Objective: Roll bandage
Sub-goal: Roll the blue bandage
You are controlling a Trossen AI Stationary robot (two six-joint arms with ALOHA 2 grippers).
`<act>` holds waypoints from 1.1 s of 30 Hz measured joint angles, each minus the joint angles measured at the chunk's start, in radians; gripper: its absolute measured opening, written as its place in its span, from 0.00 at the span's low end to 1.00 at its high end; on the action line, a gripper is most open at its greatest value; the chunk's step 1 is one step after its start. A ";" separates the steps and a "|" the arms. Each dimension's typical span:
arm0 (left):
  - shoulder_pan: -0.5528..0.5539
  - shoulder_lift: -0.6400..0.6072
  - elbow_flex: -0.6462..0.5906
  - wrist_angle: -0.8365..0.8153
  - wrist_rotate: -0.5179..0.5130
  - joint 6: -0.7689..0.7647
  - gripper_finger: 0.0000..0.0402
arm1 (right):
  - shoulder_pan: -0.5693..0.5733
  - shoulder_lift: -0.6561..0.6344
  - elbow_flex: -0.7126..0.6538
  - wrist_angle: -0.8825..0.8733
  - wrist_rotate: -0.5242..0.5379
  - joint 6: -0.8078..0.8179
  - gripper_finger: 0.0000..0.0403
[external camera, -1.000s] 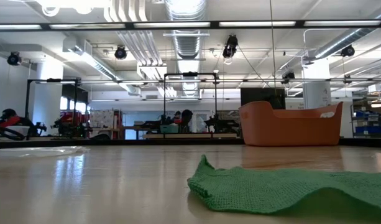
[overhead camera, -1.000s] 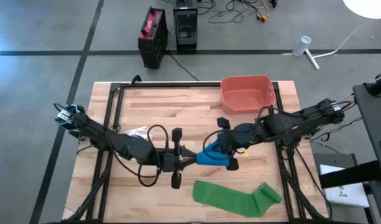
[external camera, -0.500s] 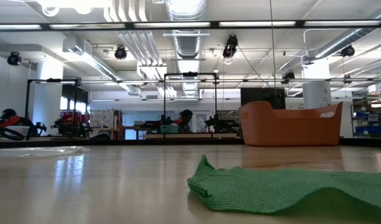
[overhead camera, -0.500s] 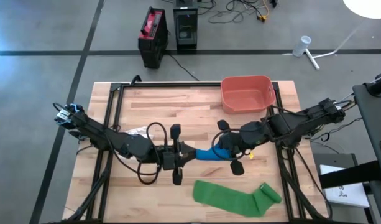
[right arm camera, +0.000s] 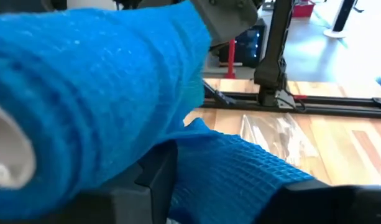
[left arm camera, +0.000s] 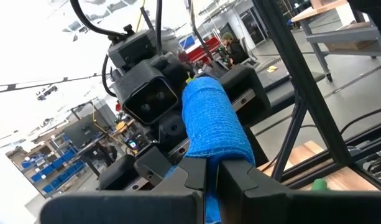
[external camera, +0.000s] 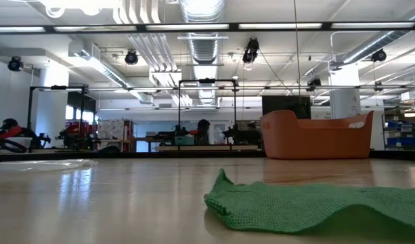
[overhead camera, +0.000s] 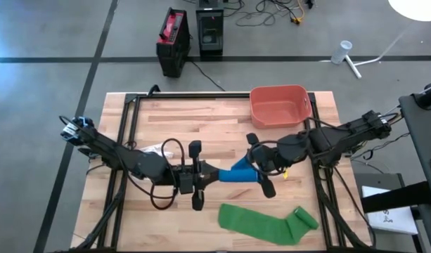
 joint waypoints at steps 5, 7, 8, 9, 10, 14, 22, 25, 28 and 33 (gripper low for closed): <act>-0.008 -0.016 0.000 -0.001 0.014 0.002 0.01 | 0.000 -0.001 0.000 0.047 -0.001 0.084 0.43; -0.014 -0.028 0.000 -0.008 0.016 0.011 0.01 | 0.001 -0.003 0.002 0.055 0.000 0.128 0.45; -0.019 -0.035 -0.001 -0.016 0.017 0.016 0.01 | 0.000 -0.003 0.002 0.056 0.000 0.135 0.45; -0.020 -0.041 -0.001 -0.024 0.017 0.017 0.01 | 0.000 -0.003 0.002 0.054 -0.001 0.138 0.45; -0.022 -0.050 -0.001 -0.027 0.018 0.015 0.01 | 0.000 -0.003 0.002 0.053 -0.004 0.138 0.45; -0.023 -0.077 -0.001 -0.041 0.019 -0.048 0.01 | 0.003 -0.003 0.002 0.046 -0.004 0.120 0.45; -0.024 -0.086 -0.001 -0.073 0.103 -0.157 0.01 | 0.002 -0.022 0.002 0.044 0.012 -0.030 0.47; -0.024 -0.086 -0.001 -0.079 0.173 -0.184 0.01 | 0.002 -0.030 0.002 0.054 0.059 -0.095 0.49; -0.025 -0.086 -0.001 -0.096 0.195 -0.195 0.01 | 0.003 -0.041 0.002 0.089 0.119 -0.141 0.52; -0.025 -0.086 -0.001 -0.173 0.198 -0.177 0.01 | -0.015 -0.053 0.002 0.129 0.155 -0.025 0.56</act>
